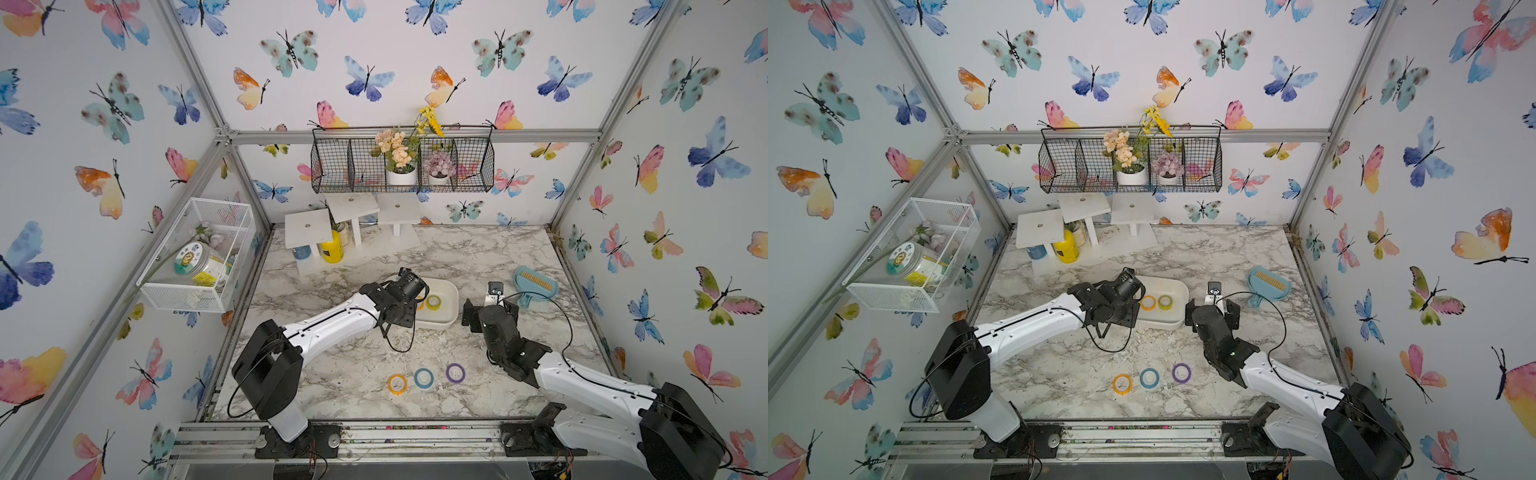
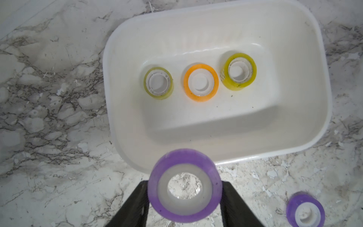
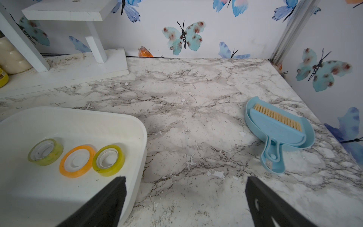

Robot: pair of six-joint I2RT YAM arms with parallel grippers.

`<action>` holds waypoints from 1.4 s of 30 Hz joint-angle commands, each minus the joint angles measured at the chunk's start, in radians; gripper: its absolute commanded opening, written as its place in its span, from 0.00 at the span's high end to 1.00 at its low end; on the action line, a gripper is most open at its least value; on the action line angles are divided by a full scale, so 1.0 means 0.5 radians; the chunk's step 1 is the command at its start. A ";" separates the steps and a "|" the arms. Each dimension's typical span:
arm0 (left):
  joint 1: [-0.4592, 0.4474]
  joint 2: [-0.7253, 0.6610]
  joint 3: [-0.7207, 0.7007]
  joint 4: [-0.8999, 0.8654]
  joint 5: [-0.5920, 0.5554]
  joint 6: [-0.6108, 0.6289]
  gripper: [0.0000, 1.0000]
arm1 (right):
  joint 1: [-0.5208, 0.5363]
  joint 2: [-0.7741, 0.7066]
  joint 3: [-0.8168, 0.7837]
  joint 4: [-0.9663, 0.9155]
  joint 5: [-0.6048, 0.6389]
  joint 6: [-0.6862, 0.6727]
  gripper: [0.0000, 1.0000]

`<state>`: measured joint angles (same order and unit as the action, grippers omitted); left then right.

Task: Put the transparent tape into the storage box
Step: Place the tape in the storage box.

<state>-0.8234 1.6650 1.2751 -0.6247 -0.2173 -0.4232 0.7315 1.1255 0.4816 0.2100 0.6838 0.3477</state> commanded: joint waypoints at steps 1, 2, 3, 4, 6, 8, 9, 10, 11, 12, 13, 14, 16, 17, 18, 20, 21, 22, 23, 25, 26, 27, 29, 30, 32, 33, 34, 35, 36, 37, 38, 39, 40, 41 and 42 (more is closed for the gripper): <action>0.071 0.111 0.094 0.043 -0.040 0.139 0.44 | -0.012 -0.026 0.012 -0.021 0.059 0.026 0.00; 0.091 0.140 0.113 0.069 -0.017 0.158 0.44 | -0.013 -0.025 0.012 -0.020 0.059 0.026 0.00; 0.107 0.172 0.133 0.074 0.000 0.173 0.44 | -0.015 -0.026 0.012 -0.021 0.059 0.026 0.00; 0.120 0.206 0.160 0.076 0.000 0.191 0.44 | -0.014 -0.024 0.012 -0.021 0.059 0.026 0.00; 0.140 0.264 0.200 0.080 -0.005 0.216 0.44 | -0.013 -0.030 0.012 -0.022 0.059 0.026 0.00; 0.155 0.316 0.232 0.092 0.011 0.239 0.44 | -0.012 -0.035 0.009 -0.021 0.060 0.028 0.00; 0.159 0.340 0.245 0.097 0.017 0.249 0.44 | -0.015 -0.034 0.009 -0.021 0.062 0.026 0.00; 0.159 0.364 0.253 0.103 0.020 0.259 0.44 | -0.014 -0.033 0.009 -0.021 0.062 0.026 0.00; 0.160 0.388 0.268 0.105 0.023 0.263 0.44 | -0.015 -0.031 0.009 -0.018 0.062 0.026 0.00; 0.159 0.410 0.277 0.105 0.023 0.267 0.44 | -0.014 -0.030 0.009 -0.018 0.059 0.026 0.00; 0.160 0.434 0.284 0.104 0.026 0.270 0.44 | -0.013 -0.026 0.011 -0.018 0.062 0.026 0.00; 0.162 0.451 0.287 0.099 0.032 0.270 0.44 | -0.014 -0.024 0.012 -0.021 0.064 0.026 0.00; 0.162 0.476 0.280 0.102 0.047 0.270 0.44 | -0.014 -0.023 0.017 -0.021 0.065 0.025 0.00; 0.162 0.481 0.273 0.104 0.054 0.271 0.44 | -0.014 -0.024 0.015 -0.024 0.064 0.025 0.00; 0.162 0.487 0.259 0.108 0.057 0.270 0.44 | -0.013 -0.023 0.015 -0.023 0.068 0.026 0.00; 0.162 0.488 0.235 0.108 0.056 0.265 0.44 | -0.014 -0.024 0.012 -0.021 0.068 0.026 0.00; 0.162 0.484 0.221 0.110 0.054 0.261 0.44 | -0.014 -0.023 0.012 -0.021 0.068 0.026 0.00; 0.163 0.479 0.206 0.118 0.056 0.258 0.44 | -0.014 -0.018 0.012 -0.021 0.068 0.026 0.00; 0.162 0.475 0.189 0.126 0.060 0.259 0.44 | -0.013 -0.016 0.017 -0.021 0.068 0.024 0.00; 0.163 0.475 0.169 0.130 0.063 0.254 0.44 | -0.013 -0.018 0.017 -0.022 0.067 0.026 0.00; 0.162 0.478 0.161 0.132 0.060 0.252 0.44 | -0.014 -0.018 0.016 -0.024 0.067 0.026 0.00; 0.161 0.480 0.156 0.136 0.059 0.251 0.43 | -0.015 -0.021 0.016 -0.024 0.068 0.026 0.00; 0.161 0.488 0.153 0.136 0.057 0.249 0.42 | -0.014 -0.022 0.018 -0.024 0.068 0.026 0.00; 0.162 0.490 0.150 0.139 0.054 0.248 0.42 | -0.012 -0.021 0.016 -0.024 0.067 0.026 0.00; 0.162 0.493 0.156 0.137 0.056 0.245 0.40 | -0.013 -0.023 0.015 -0.022 0.068 0.026 0.00; 0.160 0.490 0.158 0.139 0.057 0.245 0.39 | -0.013 -0.021 0.016 -0.024 0.068 0.026 0.00; 0.159 0.489 0.165 0.136 0.060 0.245 0.38 | -0.014 -0.023 0.017 -0.024 0.068 0.026 0.00; 0.160 0.482 0.175 0.136 0.060 0.248 0.36 | -0.013 -0.027 0.014 -0.024 0.068 0.025 0.00; 0.160 0.478 0.186 0.136 0.057 0.250 0.33 | -0.013 -0.029 0.012 -0.024 0.068 0.023 0.00; 0.163 0.477 0.204 0.130 0.060 0.252 0.31 | -0.014 -0.032 0.012 -0.024 0.068 0.022 0.00; 0.163 0.472 0.223 0.122 0.065 0.254 0.29 | -0.013 -0.035 0.012 -0.024 0.066 0.020 0.00; 0.160 0.469 0.245 0.117 0.066 0.257 0.27 | -0.014 -0.040 0.009 -0.024 0.055 0.017 0.00; 0.160 0.461 0.276 0.113 0.077 0.264 0.24 | -0.013 -0.042 0.015 -0.027 0.030 0.008 0.00; 0.161 0.455 0.298 0.107 0.090 0.271 0.22 | -0.011 -0.041 0.023 -0.037 0.010 0.001 0.00; 0.162 0.448 0.336 0.092 0.094 0.275 0.20 | -0.014 -0.038 0.036 -0.058 -0.018 0.000 0.00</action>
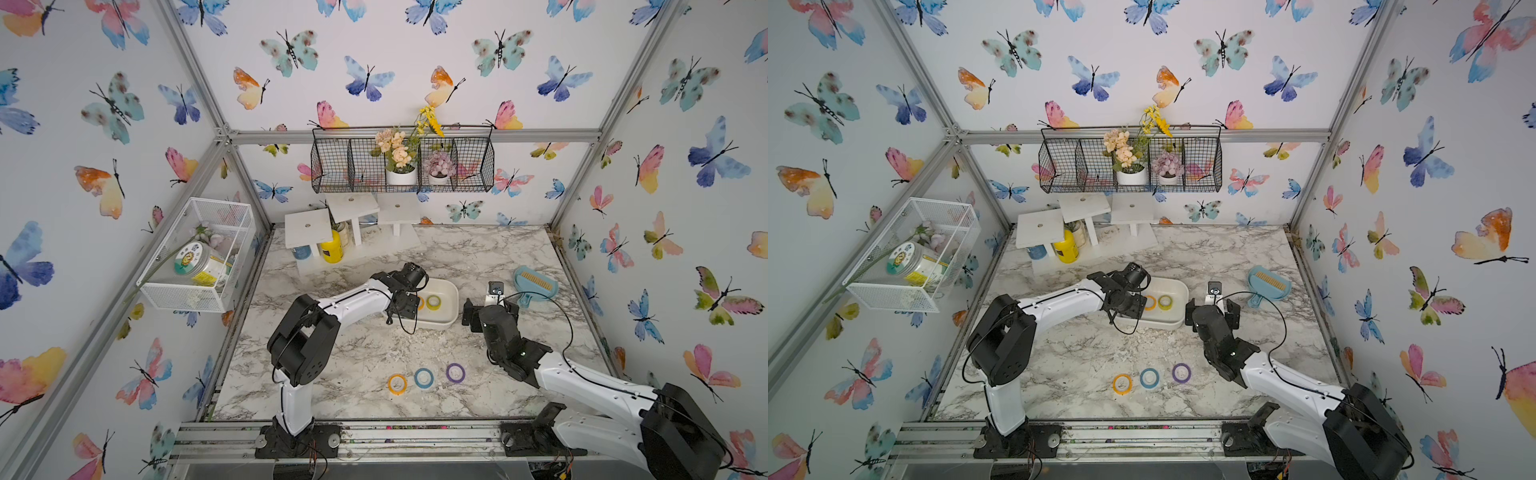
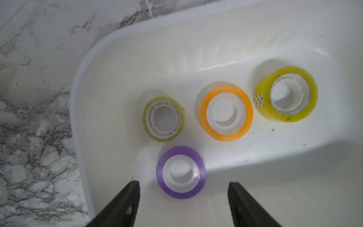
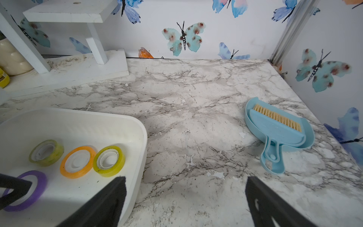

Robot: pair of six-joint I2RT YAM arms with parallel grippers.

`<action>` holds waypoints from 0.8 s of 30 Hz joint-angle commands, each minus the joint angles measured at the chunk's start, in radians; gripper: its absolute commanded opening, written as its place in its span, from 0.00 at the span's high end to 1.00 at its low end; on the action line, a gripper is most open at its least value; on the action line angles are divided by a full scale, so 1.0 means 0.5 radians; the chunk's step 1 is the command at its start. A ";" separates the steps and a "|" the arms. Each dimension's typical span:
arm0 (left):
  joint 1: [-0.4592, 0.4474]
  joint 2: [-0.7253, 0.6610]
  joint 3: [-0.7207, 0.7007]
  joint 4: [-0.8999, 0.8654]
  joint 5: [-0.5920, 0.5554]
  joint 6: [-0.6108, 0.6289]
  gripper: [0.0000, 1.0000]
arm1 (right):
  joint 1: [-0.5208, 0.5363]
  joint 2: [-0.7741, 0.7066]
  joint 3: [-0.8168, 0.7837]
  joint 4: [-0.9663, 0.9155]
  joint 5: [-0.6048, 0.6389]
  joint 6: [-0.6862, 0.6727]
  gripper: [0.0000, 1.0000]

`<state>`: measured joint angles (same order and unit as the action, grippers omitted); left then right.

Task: Put the transparent tape into the storage box
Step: Place the tape in the storage box, then pick up the tape at the center of the board.

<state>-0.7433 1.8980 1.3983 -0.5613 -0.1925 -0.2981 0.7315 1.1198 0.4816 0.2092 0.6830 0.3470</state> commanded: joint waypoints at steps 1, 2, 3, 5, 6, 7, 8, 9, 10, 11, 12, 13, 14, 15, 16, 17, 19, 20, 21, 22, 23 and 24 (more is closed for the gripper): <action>-0.001 -0.035 0.123 -0.048 0.047 0.024 0.19 | -0.015 -0.025 0.061 -0.097 -0.058 0.007 0.00; 0.000 -0.053 0.140 -0.052 0.047 0.027 0.17 | -0.012 -0.022 0.092 -0.148 -0.097 0.020 0.00; -0.001 -0.088 0.156 -0.052 0.047 0.032 0.16 | -0.012 -0.021 0.128 -0.226 -0.204 0.045 0.01; 0.002 -0.166 0.162 -0.037 0.044 0.037 0.11 | -0.013 -0.024 0.185 -0.352 -0.370 0.093 0.01; 0.000 -0.219 0.140 -0.016 0.039 0.038 0.09 | -0.012 -0.022 0.211 -0.402 -0.477 0.089 0.01; 0.001 -0.270 0.109 0.010 0.032 0.038 0.06 | -0.012 -0.024 0.243 -0.477 -0.571 0.101 0.01; 0.002 -0.332 0.070 0.037 0.021 0.036 0.03 | -0.012 -0.023 0.274 -0.541 -0.638 0.122 0.01; 0.002 -0.402 0.008 0.080 0.012 0.032 0.00 | -0.012 -0.024 0.306 -0.619 -0.720 0.138 0.01; 0.006 -0.473 -0.057 0.117 0.010 0.021 0.01 | -0.012 -0.022 0.336 -0.676 -0.827 0.136 0.01; 0.012 -0.542 -0.124 0.166 0.016 0.009 0.01 | -0.012 -0.024 0.367 -0.731 -0.923 0.131 0.01; 0.024 -0.630 -0.219 0.230 0.042 -0.008 0.01 | -0.012 -0.017 0.408 -0.802 -1.034 0.134 0.01; 0.036 -0.721 -0.316 0.300 0.071 -0.028 0.01 | -0.009 -0.013 0.443 -0.861 -1.129 0.142 0.01; 0.049 -0.806 -0.422 0.366 0.088 -0.045 0.01 | -0.006 -0.008 0.468 -0.907 -1.201 0.155 0.01; 0.060 -0.908 -0.535 0.443 0.101 -0.064 0.01 | -0.001 -0.003 0.490 -0.952 -1.267 0.177 0.01; 0.079 -1.010 -0.654 0.511 0.104 -0.083 0.01 | 0.008 0.003 0.509 -0.995 -1.316 0.202 0.01; 0.096 -1.097 -0.744 0.564 0.108 -0.093 0.01 | 0.015 0.012 0.523 -1.025 -1.356 0.217 0.02; 0.156 -1.289 -0.945 0.660 0.114 -0.119 0.01 | 0.035 0.047 0.538 -1.081 -1.447 0.250 0.02; 0.195 -1.365 -1.026 0.696 0.123 -0.124 0.01 | 0.045 0.064 0.547 -1.112 -1.477 0.268 0.02; 0.242 -1.450 -1.121 0.742 0.136 -0.133 0.01 | 0.067 0.083 0.552 -1.144 -1.510 0.281 0.03; 0.299 -1.525 -1.207 0.783 0.166 -0.145 0.01 | 0.092 0.102 0.552 -1.168 -1.515 0.305 0.03; 0.350 -1.584 -1.282 0.813 0.206 -0.156 0.01 | 0.115 0.117 0.552 -1.197 -1.514 0.326 0.03; 0.403 -1.646 -1.364 0.860 0.258 -0.161 0.01 | 0.141 0.138 0.555 -1.232 -1.513 0.346 0.03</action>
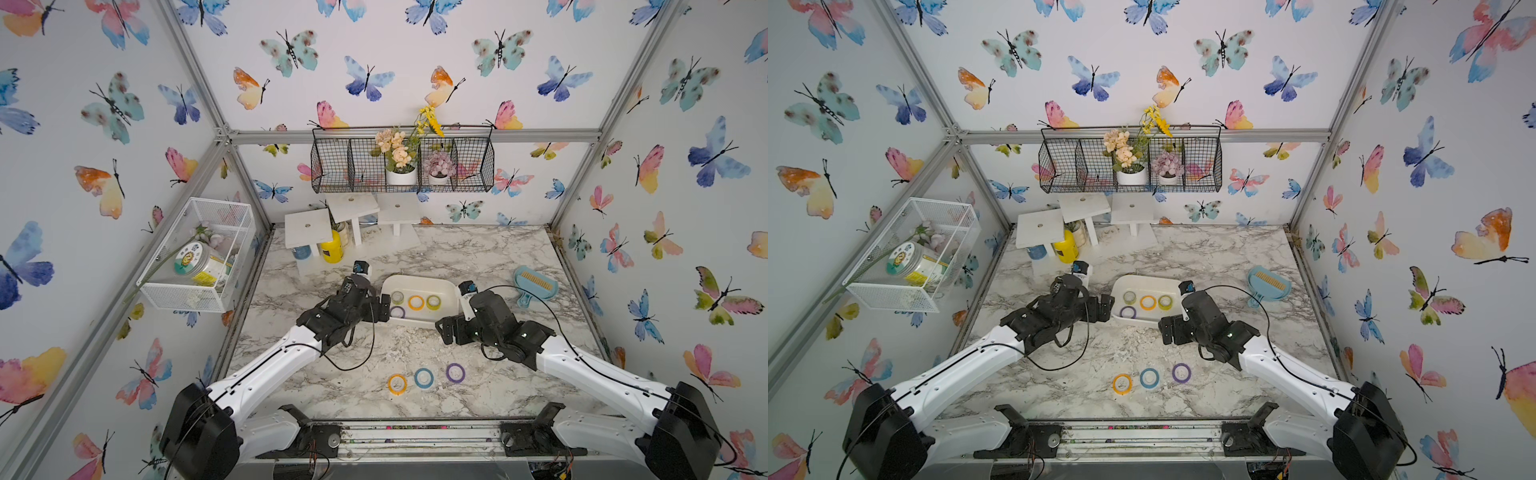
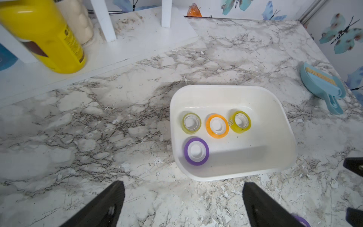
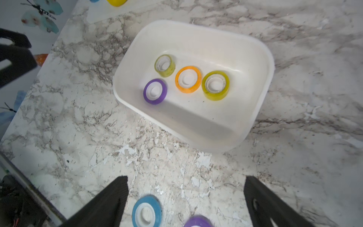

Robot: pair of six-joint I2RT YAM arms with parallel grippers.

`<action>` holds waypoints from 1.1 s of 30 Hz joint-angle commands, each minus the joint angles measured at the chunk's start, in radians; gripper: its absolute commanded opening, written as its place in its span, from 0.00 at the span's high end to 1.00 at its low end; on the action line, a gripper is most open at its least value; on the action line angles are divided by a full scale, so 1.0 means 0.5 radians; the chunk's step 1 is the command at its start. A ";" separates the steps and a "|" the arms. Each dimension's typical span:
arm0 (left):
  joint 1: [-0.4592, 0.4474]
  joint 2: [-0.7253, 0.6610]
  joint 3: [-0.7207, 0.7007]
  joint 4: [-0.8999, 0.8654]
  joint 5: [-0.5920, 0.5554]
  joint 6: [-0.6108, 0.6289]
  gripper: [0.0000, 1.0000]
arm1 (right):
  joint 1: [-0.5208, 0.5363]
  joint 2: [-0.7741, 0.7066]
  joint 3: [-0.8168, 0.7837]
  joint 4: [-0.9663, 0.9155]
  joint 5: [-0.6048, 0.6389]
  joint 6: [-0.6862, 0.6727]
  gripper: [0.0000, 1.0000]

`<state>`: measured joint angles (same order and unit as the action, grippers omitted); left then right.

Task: Put the transparent tape into the storage box
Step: Pick up the tape at the center of the board.

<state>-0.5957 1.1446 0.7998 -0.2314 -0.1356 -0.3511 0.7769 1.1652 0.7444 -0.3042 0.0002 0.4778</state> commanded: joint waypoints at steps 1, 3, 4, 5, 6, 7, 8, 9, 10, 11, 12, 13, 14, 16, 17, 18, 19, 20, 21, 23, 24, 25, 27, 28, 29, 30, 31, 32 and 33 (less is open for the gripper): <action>0.166 -0.190 -0.241 0.245 0.195 -0.061 0.01 | 0.079 0.067 0.031 -0.252 -0.119 0.105 0.04; 0.234 -0.262 -0.369 0.319 0.243 -0.058 0.01 | 0.117 0.107 0.046 -0.363 -0.055 0.152 0.04; 0.254 -0.286 -0.427 0.362 0.247 -0.054 0.01 | 0.126 0.127 0.048 -0.420 -0.033 0.173 0.05; 0.268 -0.302 -0.473 0.399 0.245 -0.048 0.01 | 0.130 0.142 0.048 -0.467 -0.026 0.192 0.06; 0.274 -0.317 -0.525 0.447 0.231 -0.042 0.01 | 0.134 0.160 0.047 -0.515 -0.025 0.206 0.06; 0.279 -0.332 -0.577 0.496 0.221 -0.032 0.01 | 0.140 0.175 0.042 -0.551 -0.027 0.226 0.07; 0.280 -0.344 -0.614 0.533 0.215 -0.018 0.01 | 0.143 0.191 0.031 -0.578 -0.036 0.236 0.09; 0.280 -0.360 -0.657 0.574 0.216 -0.003 0.01 | 0.147 0.210 0.030 -0.612 -0.045 0.250 0.11; 0.280 -0.379 -0.693 0.622 0.232 0.025 0.01 | 0.151 0.229 0.027 -0.641 -0.052 0.262 0.13; 0.277 -0.396 -0.728 0.654 0.249 0.038 0.01 | 0.157 0.242 0.025 -0.666 -0.052 0.278 0.14; 0.278 -0.426 -0.777 0.704 0.270 0.032 0.01 | 0.165 0.258 0.021 -0.685 -0.057 0.292 0.14; 0.279 -0.456 -0.830 0.770 0.304 0.031 0.01 | 0.175 0.269 0.021 -0.693 -0.074 0.293 0.15; 0.280 -0.493 -0.881 0.836 0.331 0.016 0.01 | 0.198 0.280 0.015 -0.700 -0.083 0.298 0.15; 0.280 -0.556 -0.879 0.787 0.338 0.050 0.01 | 0.242 0.311 0.017 -0.719 -0.069 0.331 0.15; 0.278 -0.584 -0.892 0.783 0.307 0.058 0.01 | 0.269 0.330 0.012 -0.724 -0.050 0.348 0.15; 0.279 -0.605 -0.900 0.777 0.273 0.061 0.01 | 0.290 0.356 0.017 -0.742 -0.032 0.370 0.15; 0.280 -0.623 -0.908 0.768 0.255 0.063 0.01 | 0.308 0.372 0.020 -0.756 -0.011 0.388 0.15; 0.279 -0.631 -0.911 0.762 0.251 0.072 0.01 | 0.334 0.386 0.021 -0.765 0.009 0.410 0.15; 0.280 -0.637 -0.914 0.758 0.247 0.071 0.01 | 0.353 0.399 0.021 -0.775 0.027 0.424 0.15; 0.280 -0.627 -0.916 0.756 0.265 0.068 0.01 | 0.365 0.415 0.012 -0.776 0.042 0.434 0.15; 0.280 -0.618 -0.915 0.752 0.270 0.069 0.01 | 0.367 0.421 0.008 -0.775 0.054 0.435 0.15; 0.279 -0.607 -0.917 0.748 0.271 0.070 0.01 | 0.367 0.424 0.006 -0.771 0.060 0.431 0.15; 0.279 -0.584 -0.912 0.748 0.260 0.073 0.01 | 0.367 0.446 0.016 -0.760 0.077 0.424 0.17; 0.279 -0.576 -0.907 0.743 0.251 0.073 0.01 | 0.367 0.457 0.025 -0.756 0.071 0.415 0.18; 0.278 -0.566 -0.903 0.743 0.241 0.079 0.01 | 0.367 0.480 0.035 -0.741 0.054 0.397 0.21; 0.280 -0.554 -0.903 0.746 0.235 0.082 0.01 | 0.367 0.500 0.046 -0.733 0.055 0.388 0.22; 0.278 -0.544 -0.903 0.745 0.228 0.081 0.01 | 0.367 0.518 0.054 -0.732 0.060 0.385 0.22; 0.280 -0.532 -0.901 0.750 0.223 0.084 0.01 | 0.367 0.541 0.068 -0.733 0.064 0.380 0.22; 0.279 -0.517 -0.898 0.748 0.219 0.083 0.01 | 0.369 0.565 0.078 -0.729 0.069 0.376 0.23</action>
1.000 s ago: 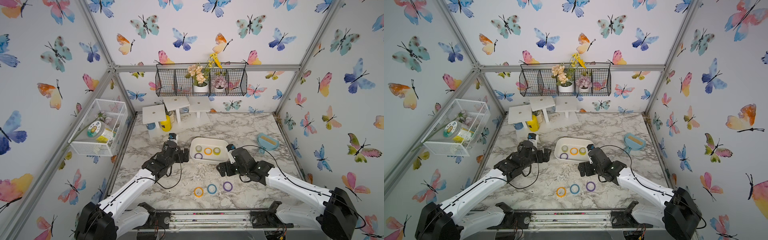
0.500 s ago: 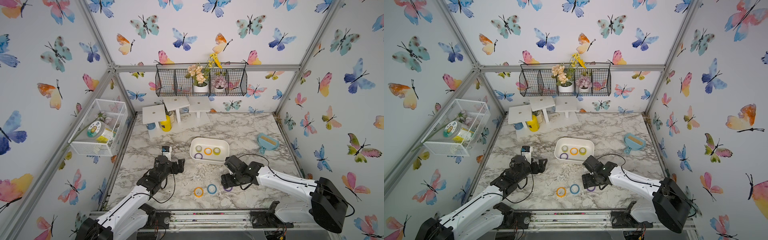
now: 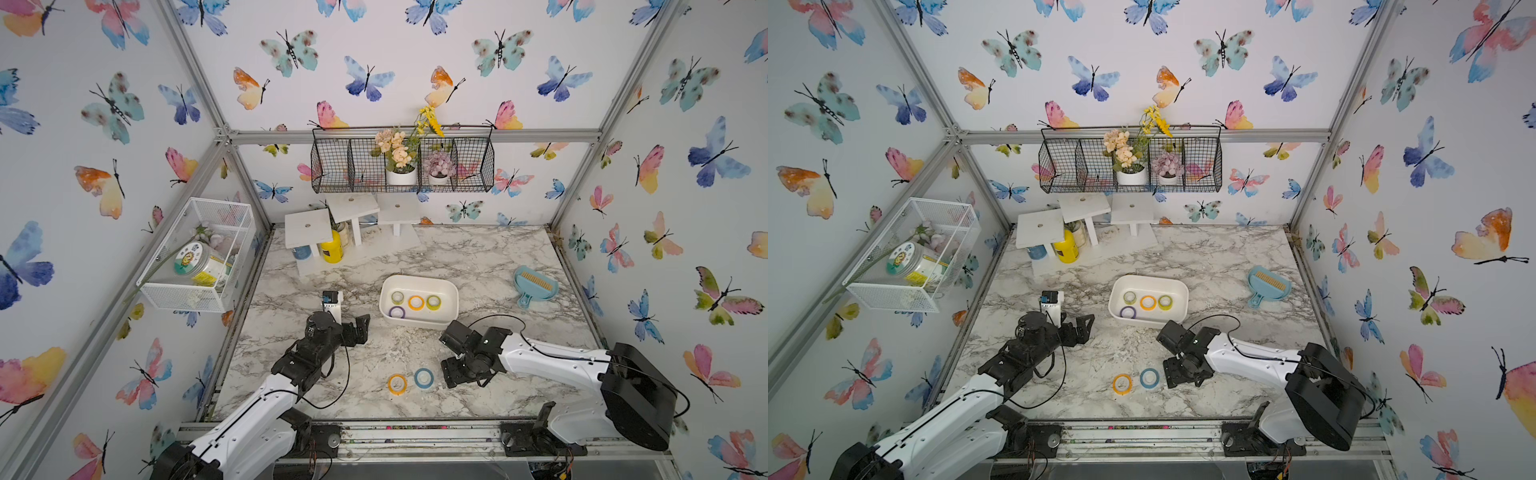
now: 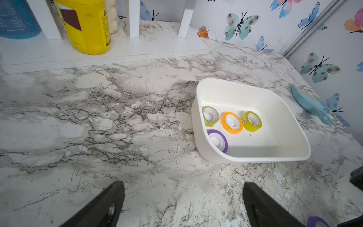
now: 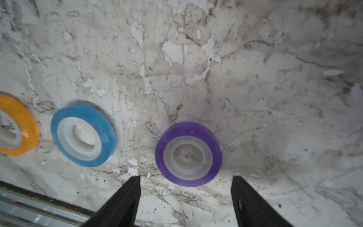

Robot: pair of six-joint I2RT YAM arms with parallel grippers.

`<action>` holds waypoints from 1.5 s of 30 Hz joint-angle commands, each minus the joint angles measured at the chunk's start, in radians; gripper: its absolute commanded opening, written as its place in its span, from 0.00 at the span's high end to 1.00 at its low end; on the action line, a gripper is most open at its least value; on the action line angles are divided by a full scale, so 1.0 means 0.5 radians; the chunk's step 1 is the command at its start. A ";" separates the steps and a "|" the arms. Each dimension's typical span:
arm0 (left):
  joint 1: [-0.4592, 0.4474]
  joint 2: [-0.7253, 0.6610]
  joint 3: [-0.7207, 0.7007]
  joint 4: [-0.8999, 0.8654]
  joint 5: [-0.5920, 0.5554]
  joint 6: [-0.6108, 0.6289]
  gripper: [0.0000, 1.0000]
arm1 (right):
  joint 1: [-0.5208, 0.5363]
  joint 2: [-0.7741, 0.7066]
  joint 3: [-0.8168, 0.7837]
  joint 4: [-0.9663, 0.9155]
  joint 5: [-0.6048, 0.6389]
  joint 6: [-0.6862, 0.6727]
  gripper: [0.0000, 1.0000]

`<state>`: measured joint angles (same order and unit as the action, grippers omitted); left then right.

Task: Put the transparent tape into the storage box
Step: Pick up the tape at the center of the board.

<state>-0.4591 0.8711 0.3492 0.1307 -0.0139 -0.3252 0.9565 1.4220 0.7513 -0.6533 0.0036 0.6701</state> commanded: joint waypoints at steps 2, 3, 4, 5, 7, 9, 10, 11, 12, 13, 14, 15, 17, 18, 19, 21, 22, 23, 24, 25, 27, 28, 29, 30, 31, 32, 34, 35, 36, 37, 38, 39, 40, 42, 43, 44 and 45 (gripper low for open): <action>0.007 0.049 0.009 0.027 -0.019 0.031 0.01 | 0.014 0.089 0.077 -0.034 0.092 -0.009 0.23; 0.007 0.055 0.010 0.026 -0.014 0.031 0.01 | 0.016 0.105 0.080 -0.034 0.105 -0.006 0.24; 0.005 0.061 0.012 0.029 -0.011 0.031 0.01 | 0.019 0.117 0.083 -0.035 0.107 -0.008 0.25; 0.007 0.067 0.010 0.030 -0.008 0.031 0.01 | 0.020 0.135 0.094 -0.042 0.116 -0.007 0.27; 0.005 0.078 0.013 0.039 -0.010 0.033 0.01 | 0.028 0.167 0.118 -0.064 0.143 0.003 0.28; 0.005 0.086 0.011 0.042 -0.012 0.033 0.01 | 0.048 0.192 0.137 -0.083 0.173 0.013 0.28; 0.007 0.092 0.012 0.042 -0.011 0.031 0.01 | 0.056 0.196 0.139 -0.085 0.176 0.016 0.28; 0.005 0.098 0.013 0.042 -0.012 0.033 0.01 | 0.061 0.199 0.139 -0.083 0.178 0.021 0.28; 0.007 0.101 0.015 0.042 -0.012 0.032 0.01 | 0.066 0.202 0.139 -0.083 0.181 0.022 0.28; 0.007 0.107 0.017 0.039 -0.013 0.034 0.01 | 0.069 0.207 0.136 -0.083 0.183 0.025 0.29; 0.005 0.113 0.017 0.037 -0.009 0.036 0.01 | 0.072 0.216 0.133 -0.085 0.191 0.033 0.29; 0.006 0.118 0.021 0.038 -0.012 0.036 0.01 | 0.077 0.225 0.136 -0.089 0.197 0.034 0.29; 0.007 0.124 0.023 0.036 -0.010 0.034 0.01 | 0.089 0.242 0.138 -0.086 0.198 0.034 0.29; 0.005 0.126 0.023 0.037 -0.012 0.034 0.01 | 0.090 0.248 0.136 -0.084 0.203 0.034 0.29; 0.007 0.126 0.024 0.039 -0.011 0.035 0.01 | 0.093 0.256 0.138 -0.081 0.207 0.037 0.30; 0.005 0.124 0.024 0.038 -0.012 0.034 0.01 | 0.096 0.271 0.145 -0.083 0.214 0.037 0.30; 0.006 0.122 0.022 0.038 -0.014 0.034 0.01 | 0.096 0.278 0.148 -0.080 0.214 0.037 0.30; 0.007 0.117 0.022 0.042 -0.018 0.034 0.01 | 0.099 0.285 0.152 -0.080 0.219 0.037 0.31; 0.007 0.120 0.021 0.041 -0.018 0.034 0.01 | 0.102 0.291 0.159 -0.083 0.227 0.037 0.32; 0.005 0.121 0.022 0.042 -0.020 0.038 0.01 | 0.103 0.297 0.162 -0.088 0.236 0.037 0.33; 0.007 0.127 0.022 0.037 -0.018 0.036 0.01 | 0.106 0.314 0.167 -0.095 0.256 0.040 0.33; 0.005 0.128 0.025 0.039 -0.016 0.037 0.01 | 0.106 0.323 0.166 -0.097 0.257 0.040 0.34; 0.005 0.129 0.023 0.038 -0.017 0.037 0.01 | 0.106 0.331 0.166 -0.098 0.258 0.040 0.35; 0.005 0.129 0.024 0.042 -0.019 0.038 0.01 | 0.108 0.337 0.164 -0.096 0.260 0.043 0.35; 0.007 0.133 0.024 0.041 -0.021 0.037 0.01 | 0.109 0.341 0.160 -0.096 0.263 0.046 0.35; 0.005 0.135 0.024 0.042 -0.024 0.037 0.01 | 0.109 0.343 0.154 -0.092 0.268 0.049 0.35; 0.005 0.138 0.025 0.042 -0.023 0.038 0.01 | 0.109 0.344 0.145 -0.089 0.272 0.055 0.37; 0.006 0.143 0.026 0.042 -0.021 0.038 0.01 | 0.109 0.341 0.140 -0.086 0.271 0.057 0.39; 0.007 0.142 0.023 0.042 -0.020 0.037 0.01 | 0.109 0.341 0.131 -0.083 0.269 0.059 0.41; 0.007 0.142 0.023 0.042 -0.015 0.037 0.01 | 0.109 0.341 0.127 -0.083 0.266 0.064 0.41; 0.006 0.146 0.026 0.042 -0.012 0.038 0.01 | 0.109 0.338 0.122 -0.086 0.267 0.068 0.41; 0.007 0.142 0.026 0.042 -0.014 0.037 0.01 | 0.109 0.336 0.117 -0.089 0.269 0.073 0.41; 0.004 0.142 0.027 0.043 -0.015 0.037 0.01 | 0.109 0.330 0.112 -0.092 0.269 0.077 0.41; 0.005 0.142 0.028 0.041 -0.011 0.037 0.01 | 0.109 0.314 0.103 -0.095 0.269 0.083 0.41; 0.007 0.140 0.025 0.042 -0.012 0.038 0.01 | 0.109 0.302 0.102 -0.099 0.269 0.083 0.41; 0.007 0.138 0.025 0.042 -0.013 0.037 0.01 | 0.109 0.288 0.102 -0.104 0.269 0.082 0.41; 0.007 0.138 0.022 0.042 -0.015 0.037 0.01 | 0.109 0.273 0.106 -0.107 0.266 0.081 0.41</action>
<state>-0.4591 0.9390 0.3496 0.1387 -0.0139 -0.3176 1.0077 1.5654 0.8238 -0.6731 0.1013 0.6960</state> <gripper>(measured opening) 0.986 0.587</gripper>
